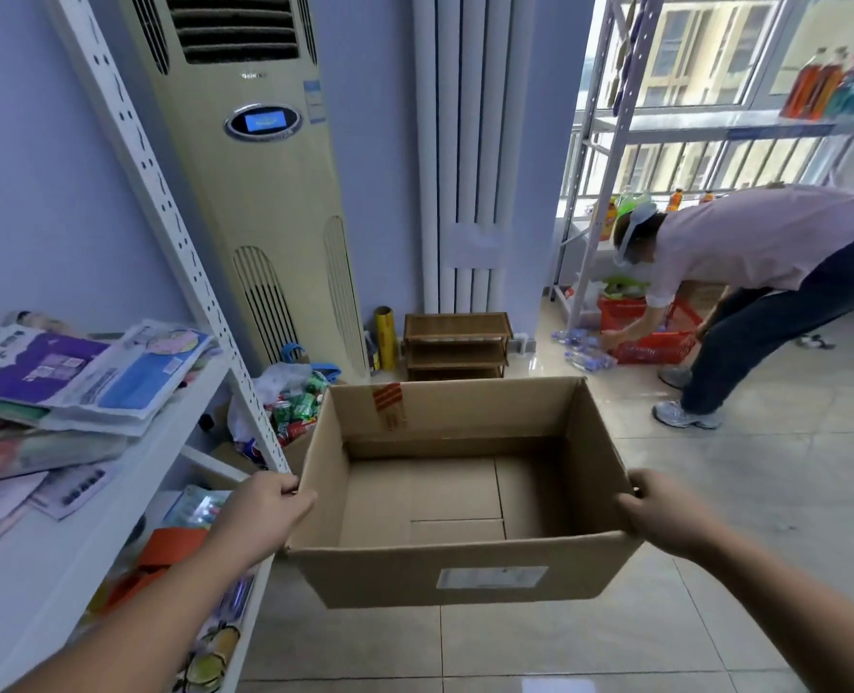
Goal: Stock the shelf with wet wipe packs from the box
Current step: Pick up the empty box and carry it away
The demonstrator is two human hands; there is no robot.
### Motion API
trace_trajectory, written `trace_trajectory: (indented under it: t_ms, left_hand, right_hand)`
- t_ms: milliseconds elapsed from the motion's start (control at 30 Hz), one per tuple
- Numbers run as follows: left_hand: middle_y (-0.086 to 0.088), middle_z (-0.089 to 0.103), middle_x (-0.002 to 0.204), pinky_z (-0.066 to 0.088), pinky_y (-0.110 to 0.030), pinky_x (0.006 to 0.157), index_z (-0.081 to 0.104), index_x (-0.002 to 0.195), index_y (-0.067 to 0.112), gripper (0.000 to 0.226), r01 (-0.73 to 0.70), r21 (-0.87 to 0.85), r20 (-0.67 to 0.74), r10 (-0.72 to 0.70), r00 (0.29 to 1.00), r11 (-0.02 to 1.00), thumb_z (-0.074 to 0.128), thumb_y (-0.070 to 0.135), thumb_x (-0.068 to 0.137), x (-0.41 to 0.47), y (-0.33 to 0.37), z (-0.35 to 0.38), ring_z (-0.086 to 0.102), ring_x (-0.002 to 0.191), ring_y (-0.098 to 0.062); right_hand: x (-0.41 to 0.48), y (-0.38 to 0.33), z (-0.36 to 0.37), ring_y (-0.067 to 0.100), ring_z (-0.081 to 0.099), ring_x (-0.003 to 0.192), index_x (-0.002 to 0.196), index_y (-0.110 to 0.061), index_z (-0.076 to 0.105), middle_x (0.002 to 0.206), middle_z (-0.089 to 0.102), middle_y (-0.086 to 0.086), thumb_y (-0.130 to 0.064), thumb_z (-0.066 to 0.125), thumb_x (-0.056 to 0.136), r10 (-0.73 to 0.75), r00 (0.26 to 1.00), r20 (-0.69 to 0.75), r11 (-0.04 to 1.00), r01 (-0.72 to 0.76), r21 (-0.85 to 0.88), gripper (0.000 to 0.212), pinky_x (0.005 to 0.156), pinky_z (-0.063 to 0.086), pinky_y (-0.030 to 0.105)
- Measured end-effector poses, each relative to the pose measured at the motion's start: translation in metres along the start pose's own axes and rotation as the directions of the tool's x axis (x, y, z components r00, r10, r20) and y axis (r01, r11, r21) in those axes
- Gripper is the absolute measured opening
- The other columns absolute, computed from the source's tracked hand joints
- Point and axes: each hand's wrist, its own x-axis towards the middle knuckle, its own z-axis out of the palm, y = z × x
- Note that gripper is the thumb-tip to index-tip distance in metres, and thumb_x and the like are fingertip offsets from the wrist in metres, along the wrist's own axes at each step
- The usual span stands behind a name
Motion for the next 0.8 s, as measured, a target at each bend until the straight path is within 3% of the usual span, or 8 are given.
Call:
trace_trajectory:
  t_ms: [100, 233, 367, 533, 633, 733, 800]
  left_hand:
    - [-0.008, 0.061, 0.056, 0.037, -0.026, 0.049, 0.065, 0.065, 0.011, 0.034, -0.019, 0.000, -0.005, 0.019, 1.000, 1.000, 0.064, 0.038, 0.086, 0.034, 0.007, -0.006, 0.060, 0.051, -0.021]
    - [-0.002, 0.053, 0.048, 0.031, -0.027, 0.050, 0.057, 0.052, 0.015, 0.041, -0.050, 0.036, -0.008, 0.050, 0.999, 0.998, 0.065, 0.034, 0.087, 0.078, 0.018, -0.013, 0.054, 0.049, -0.016]
    - [-0.009, 0.069, 0.068, 0.041, -0.027, 0.054, 0.072, 0.079, 0.012, 0.036, -0.030, 0.050, 0.022, 0.029, 0.999, 0.998, 0.062, 0.046, 0.083, 0.120, 0.032, -0.010, 0.066, 0.062, -0.024]
    - [-0.001, 0.065, 0.054, 0.038, -0.024, 0.051, 0.074, 0.075, 0.018, 0.025, -0.021, 0.035, 0.049, 0.019, 0.999, 0.999, 0.064, 0.037, 0.088, 0.174, 0.068, 0.009, 0.061, 0.051, -0.021]
    - [0.006, 0.071, 0.059, 0.046, -0.025, 0.053, 0.077, 0.082, 0.024, 0.018, 0.002, 0.005, 0.079, -0.002, 0.997, 1.000, 0.064, 0.035, 0.089, 0.205, 0.089, 0.018, 0.066, 0.055, -0.016]
    - [-0.007, 0.072, 0.068, 0.052, -0.035, 0.058, 0.073, 0.082, 0.015, 0.037, 0.021, 0.005, 0.073, -0.022, 0.997, 1.000, 0.060, 0.049, 0.078, 0.237, 0.103, 0.024, 0.069, 0.065, -0.029]
    - [-0.009, 0.069, 0.067, 0.049, -0.034, 0.058, 0.069, 0.077, 0.010, 0.041, 0.039, 0.015, 0.056, -0.040, 0.998, 0.999, 0.061, 0.050, 0.077, 0.257, 0.112, 0.028, 0.068, 0.065, -0.030]
  right_hand:
    - [0.025, -0.017, -0.003, 0.023, 0.070, 0.078, 0.092, -0.011, 0.071, 0.084, 0.073, 0.007, -0.023, 0.056, 0.090, 0.022, 1.000, -0.008, 1.000, -0.022, 0.010, 0.019, 0.078, 0.059, 0.051]
    - [0.061, -0.030, -0.006, 0.022, 0.069, 0.077, 0.089, -0.011, 0.072, 0.081, 0.073, 0.006, -0.022, 0.059, 0.091, 0.036, 0.999, -0.028, 0.999, -0.036, 0.016, 0.017, 0.078, 0.059, 0.050]
    - [0.103, -0.030, -0.013, 0.022, 0.068, 0.073, 0.082, -0.012, 0.072, 0.076, 0.072, 0.004, -0.023, 0.058, 0.088, 0.040, 0.999, -0.029, 0.999, -0.039, 0.022, 0.019, 0.072, 0.059, 0.048]
    - [0.169, -0.024, -0.031, 0.021, 0.069, 0.073, 0.084, -0.010, 0.073, 0.076, 0.073, 0.005, -0.024, 0.058, 0.087, 0.027, 1.000, -0.015, 0.999, -0.026, 0.029, 0.020, 0.073, 0.059, 0.047]
    - [0.207, -0.024, -0.050, 0.018, 0.069, 0.074, 0.085, -0.013, 0.073, 0.078, 0.074, 0.002, -0.022, 0.058, 0.089, 0.015, 1.000, 0.011, 0.999, -0.015, 0.032, 0.018, 0.072, 0.058, 0.041]
    - [0.249, -0.023, -0.068, 0.018, 0.068, 0.073, 0.082, -0.013, 0.072, 0.076, 0.073, 0.001, -0.024, 0.056, 0.086, -0.002, 0.999, 0.032, 1.000, 0.001, 0.022, 0.020, 0.071, 0.058, 0.041]
    - [0.275, -0.024, -0.080, 0.018, 0.068, 0.072, 0.080, -0.013, 0.072, 0.075, 0.073, 0.001, -0.025, 0.056, 0.084, -0.023, 0.999, 0.035, 1.000, 0.023, 0.018, 0.020, 0.070, 0.058, 0.041]
